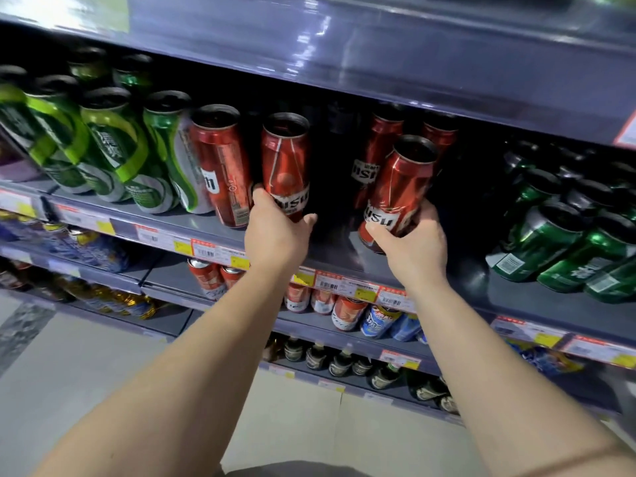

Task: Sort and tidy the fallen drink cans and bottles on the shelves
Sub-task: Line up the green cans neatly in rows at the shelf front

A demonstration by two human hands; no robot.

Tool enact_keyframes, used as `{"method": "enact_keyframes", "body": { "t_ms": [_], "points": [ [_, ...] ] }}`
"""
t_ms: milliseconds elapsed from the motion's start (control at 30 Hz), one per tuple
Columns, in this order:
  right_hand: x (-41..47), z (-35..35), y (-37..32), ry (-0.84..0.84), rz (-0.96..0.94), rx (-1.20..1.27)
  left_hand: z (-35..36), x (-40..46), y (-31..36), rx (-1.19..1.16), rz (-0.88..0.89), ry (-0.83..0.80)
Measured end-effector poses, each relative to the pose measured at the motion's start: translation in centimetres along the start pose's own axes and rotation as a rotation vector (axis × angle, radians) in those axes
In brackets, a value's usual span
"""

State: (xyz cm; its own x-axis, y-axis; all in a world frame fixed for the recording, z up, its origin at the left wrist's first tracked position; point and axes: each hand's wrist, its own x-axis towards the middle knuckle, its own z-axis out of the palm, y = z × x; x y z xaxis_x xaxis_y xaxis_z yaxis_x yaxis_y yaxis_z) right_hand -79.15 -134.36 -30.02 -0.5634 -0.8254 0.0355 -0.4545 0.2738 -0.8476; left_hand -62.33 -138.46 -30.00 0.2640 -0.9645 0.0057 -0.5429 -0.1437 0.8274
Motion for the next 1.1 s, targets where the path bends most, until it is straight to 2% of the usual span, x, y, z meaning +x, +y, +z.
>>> {"method": "enact_keyframes", "body": {
  "t_ms": [67, 267, 433, 667, 733, 833, 900, 933, 1000, 1100],
  "points": [
    [0.1, 0.0, 0.2, -0.019, 0.009, -0.046, 0.2, 0.7, 0.4, 0.024, -0.029, 0.0],
    [0.0, -0.3, 0.7, 0.009, 0.025, -0.099, 3.1, -0.7, 1.5, -0.031, 0.162, -0.208],
    [0.3, -0.5, 1.4, 0.044, 0.022, -0.107, 4.6, 0.1, 1.1, -0.055, 0.217, -0.261],
    [0.2, -0.7, 1.8, 0.081, 0.054, -0.079, 4.5, 0.7, 1.4, -0.027, 0.309, -0.434],
    [0.3, -0.7, 2.2, 0.058, 0.063, -0.086, 3.3, 0.3, 1.3, -0.005, 0.309, -0.315],
    [0.4, -0.9, 2.6, 0.025, 0.077, -0.109, -0.1, -1.6, -0.1, -0.08, 0.366, 0.166],
    [0.4, -0.9, 2.8, 0.019, 0.066, -0.124, -2.1, -2.3, -1.7, -0.106, 0.339, 0.372],
    [0.4, -0.9, 2.8, 0.02, 0.061, -0.131, -2.7, -2.0, -2.4, -0.115, 0.266, 0.385],
    [0.3, -0.8, 2.6, 0.016, 0.056, -0.14, -3.4, -0.6, -3.6, -0.141, 0.082, 0.298],
    [0.1, -0.9, 2.3, 0.009, 0.058, -0.141, -3.8, 1.7, -4.1, -0.096, 0.004, 0.191]
  ]
}}
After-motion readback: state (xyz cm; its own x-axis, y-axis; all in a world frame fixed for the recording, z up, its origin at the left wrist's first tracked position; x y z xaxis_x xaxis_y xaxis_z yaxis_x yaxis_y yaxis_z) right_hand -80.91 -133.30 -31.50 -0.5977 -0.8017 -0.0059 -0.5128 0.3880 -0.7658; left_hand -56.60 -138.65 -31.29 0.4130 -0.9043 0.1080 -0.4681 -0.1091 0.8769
